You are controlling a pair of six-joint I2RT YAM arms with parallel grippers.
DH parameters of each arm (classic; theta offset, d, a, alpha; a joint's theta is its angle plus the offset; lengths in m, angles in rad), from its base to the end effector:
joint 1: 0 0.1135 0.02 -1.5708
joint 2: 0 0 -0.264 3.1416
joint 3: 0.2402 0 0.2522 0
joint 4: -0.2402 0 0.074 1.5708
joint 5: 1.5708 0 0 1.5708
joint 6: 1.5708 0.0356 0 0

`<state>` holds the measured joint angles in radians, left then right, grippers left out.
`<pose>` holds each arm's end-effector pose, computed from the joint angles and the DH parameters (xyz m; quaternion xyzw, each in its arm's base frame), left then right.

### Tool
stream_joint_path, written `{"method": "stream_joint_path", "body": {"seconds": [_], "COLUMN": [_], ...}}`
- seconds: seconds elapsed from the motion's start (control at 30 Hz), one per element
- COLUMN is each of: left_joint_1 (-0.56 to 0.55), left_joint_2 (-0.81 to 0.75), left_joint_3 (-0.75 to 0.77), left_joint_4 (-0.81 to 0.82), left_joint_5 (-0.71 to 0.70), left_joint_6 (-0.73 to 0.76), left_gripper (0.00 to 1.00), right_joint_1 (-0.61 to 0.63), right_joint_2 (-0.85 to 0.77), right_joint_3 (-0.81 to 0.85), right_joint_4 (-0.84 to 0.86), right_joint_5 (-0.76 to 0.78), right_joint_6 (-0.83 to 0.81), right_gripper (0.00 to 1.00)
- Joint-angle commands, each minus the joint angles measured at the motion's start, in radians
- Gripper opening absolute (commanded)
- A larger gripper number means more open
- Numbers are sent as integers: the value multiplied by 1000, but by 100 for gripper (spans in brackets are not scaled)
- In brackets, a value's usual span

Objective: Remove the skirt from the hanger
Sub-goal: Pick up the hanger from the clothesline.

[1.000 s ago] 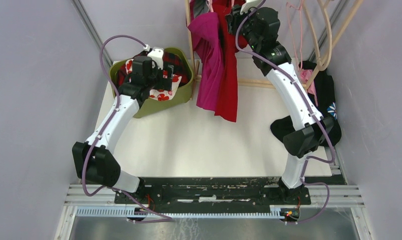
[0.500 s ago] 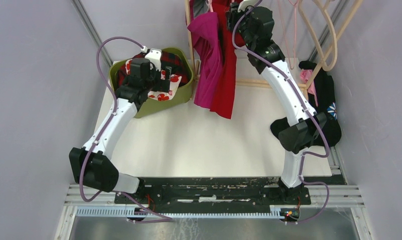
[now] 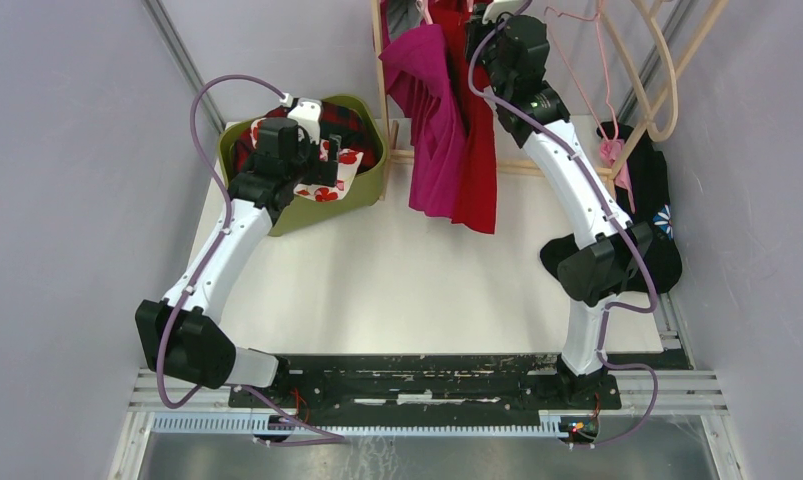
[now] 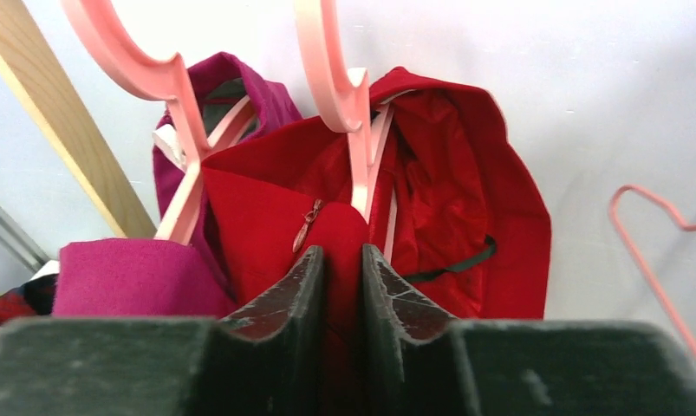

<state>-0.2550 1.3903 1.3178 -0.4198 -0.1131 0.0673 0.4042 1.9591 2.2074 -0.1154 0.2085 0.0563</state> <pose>0.3084 -0.0762 0.3636 0.1088 0.8503 0.0002 0.5150 0.4171 0.1704 0.4906 -0.0362 0.6587 0.1041 0.7443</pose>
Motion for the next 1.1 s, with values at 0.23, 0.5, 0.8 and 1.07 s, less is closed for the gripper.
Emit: {"method": "stream_joint_path", "body": {"seconds": [0.23,0.5,0.8,1.07], "left_joint_1": [-3,-3,-3,-3], "left_joint_2": [-21,-16,-14,6], "left_joint_3": [-2,-9,-21,-24], "left_joint_4": [22,35,44,50], "left_joint_5": [-45,-31,-26,-20], "left_joint_6": [42,37,35,37], "left_gripper": [99,99,99,99], "right_joint_1": [-47,-52,-66,-99], "right_joint_2": [89,2,-24,-65], "right_joint_3": [-36,-75,-73,-135], "right_joint_4": [-110,-51,14,-31], "right_joint_5": [22,203,351,213], "right_joint_6": [-5,-101,-231,-188], "right_gripper": [1,1,0,2]}}
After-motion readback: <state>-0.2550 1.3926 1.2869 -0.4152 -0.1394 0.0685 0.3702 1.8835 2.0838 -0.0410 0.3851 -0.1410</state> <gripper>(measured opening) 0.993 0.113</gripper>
